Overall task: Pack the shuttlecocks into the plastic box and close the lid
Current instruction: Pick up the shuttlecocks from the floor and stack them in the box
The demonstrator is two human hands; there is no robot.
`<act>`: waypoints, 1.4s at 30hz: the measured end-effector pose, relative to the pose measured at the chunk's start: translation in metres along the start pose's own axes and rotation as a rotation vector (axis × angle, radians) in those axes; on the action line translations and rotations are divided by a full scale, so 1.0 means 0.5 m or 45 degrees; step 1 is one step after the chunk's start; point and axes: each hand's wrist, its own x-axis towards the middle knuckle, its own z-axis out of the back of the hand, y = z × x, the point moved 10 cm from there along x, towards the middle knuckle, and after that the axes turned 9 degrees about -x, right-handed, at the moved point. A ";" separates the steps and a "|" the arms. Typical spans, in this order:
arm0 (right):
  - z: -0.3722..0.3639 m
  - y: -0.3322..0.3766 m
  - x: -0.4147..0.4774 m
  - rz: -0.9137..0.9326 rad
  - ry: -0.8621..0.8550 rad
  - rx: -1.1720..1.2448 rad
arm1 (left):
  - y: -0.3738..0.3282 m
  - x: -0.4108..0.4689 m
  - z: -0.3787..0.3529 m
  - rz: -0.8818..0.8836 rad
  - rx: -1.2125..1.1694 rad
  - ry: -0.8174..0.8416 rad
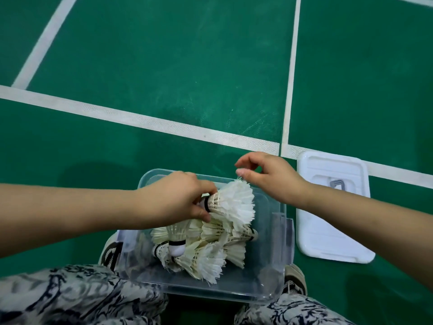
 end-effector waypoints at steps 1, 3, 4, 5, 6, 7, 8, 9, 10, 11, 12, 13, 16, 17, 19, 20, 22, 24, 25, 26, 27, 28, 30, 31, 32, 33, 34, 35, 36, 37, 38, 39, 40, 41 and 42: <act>-0.013 -0.005 0.007 -0.004 0.052 -0.098 | -0.001 0.000 -0.005 -0.010 0.000 0.012; -0.035 -0.011 0.016 -0.014 0.128 -0.171 | -0.002 0.002 -0.013 -0.027 0.004 0.030; -0.039 -0.012 0.019 -0.021 0.139 -0.171 | -0.003 0.004 -0.015 -0.032 0.006 0.035; -0.039 -0.011 0.022 -0.028 0.137 -0.167 | -0.003 0.006 -0.015 -0.037 0.009 0.036; -0.040 -0.012 0.027 -0.033 0.137 -0.171 | -0.003 0.009 -0.013 -0.040 0.012 0.035; -0.043 -0.012 0.031 -0.031 0.146 -0.178 | -0.002 0.012 -0.012 -0.040 0.012 0.034; -0.049 -0.012 0.034 -0.029 0.169 -0.186 | -0.001 0.014 -0.011 -0.040 0.008 0.035; -0.057 -0.011 0.037 -0.019 0.202 -0.203 | -0.001 0.017 -0.010 -0.045 0.009 0.036; -0.065 -0.008 0.039 -0.003 0.239 -0.228 | -0.002 0.019 -0.011 -0.053 0.019 0.042; -0.071 -0.005 0.041 0.016 0.269 -0.254 | -0.002 0.021 -0.013 -0.063 0.035 0.054; -0.072 -0.001 0.042 0.034 0.283 -0.270 | -0.004 0.023 -0.016 -0.071 0.050 0.070; -0.070 0.003 0.045 0.050 0.283 -0.277 | -0.004 0.026 -0.020 -0.079 0.064 0.086; -0.040 0.008 0.060 0.056 0.222 -0.289 | -0.004 0.034 -0.026 -0.081 0.069 0.126; -0.024 0.006 0.068 0.047 0.190 -0.282 | -0.003 0.037 -0.025 -0.082 0.052 0.129; 0.011 -0.001 0.087 0.031 0.113 -0.292 | -0.005 0.043 -0.018 -0.099 0.025 0.117; 0.030 -0.006 0.099 0.023 0.070 -0.311 | -0.007 0.047 -0.013 -0.107 0.024 0.105; 0.063 -0.016 0.121 -0.001 -0.001 -0.338 | -0.012 0.056 -0.003 -0.115 0.038 0.084; 0.084 -0.021 0.142 -0.013 -0.037 -0.352 | -0.017 0.065 0.007 -0.127 0.055 0.063; 0.089 -0.020 0.151 -0.007 -0.044 -0.363 | -0.019 0.070 0.012 -0.132 0.062 0.055; 0.091 -0.017 0.159 0.004 -0.047 -0.378 | -0.021 0.073 0.017 -0.134 0.067 0.046; 0.093 -0.013 0.166 0.016 -0.049 -0.391 | -0.022 0.076 0.022 -0.136 0.069 0.035; 0.094 -0.010 0.170 0.027 -0.052 -0.401 | -0.024 0.079 0.027 -0.139 0.067 0.022; 0.094 -0.009 0.174 0.037 -0.061 -0.410 | -0.026 0.082 0.035 -0.141 0.070 0.004; 0.094 -0.011 0.174 0.037 -0.068 -0.409 | -0.026 0.083 0.037 -0.137 0.071 0.004; 0.094 -0.013 0.172 0.034 -0.075 -0.405 | -0.024 0.083 0.037 -0.129 0.068 0.008; 0.094 -0.015 0.170 0.033 -0.081 -0.401 | -0.022 0.084 0.036 -0.125 0.059 0.011; 0.094 -0.015 0.168 0.036 -0.088 -0.402 | -0.020 0.084 0.035 -0.125 0.051 0.013; 0.093 -0.016 0.166 0.039 -0.092 -0.408 | -0.017 0.085 0.033 -0.125 0.044 0.014; 0.092 -0.015 0.163 0.042 -0.091 -0.419 | -0.013 0.085 0.032 -0.119 0.038 0.016; 0.091 -0.015 0.161 0.043 -0.089 -0.435 | -0.009 0.087 0.031 -0.113 0.034 0.015; 0.092 -0.013 0.158 0.046 -0.096 -0.454 | -0.006 0.088 0.031 -0.113 0.032 0.010; 0.097 -0.011 0.155 0.051 -0.120 -0.473 | -0.004 0.089 0.033 -0.114 0.029 0.002; 0.105 -0.007 0.150 0.057 -0.160 -0.487 | -0.003 0.090 0.035 -0.111 0.023 -0.005; 0.116 -0.001 0.141 0.063 -0.212 -0.492 | -0.002 0.091 0.038 -0.101 0.018 -0.010; 0.128 0.007 0.129 0.071 -0.268 -0.485 | 0.000 0.091 0.040 -0.090 0.015 -0.013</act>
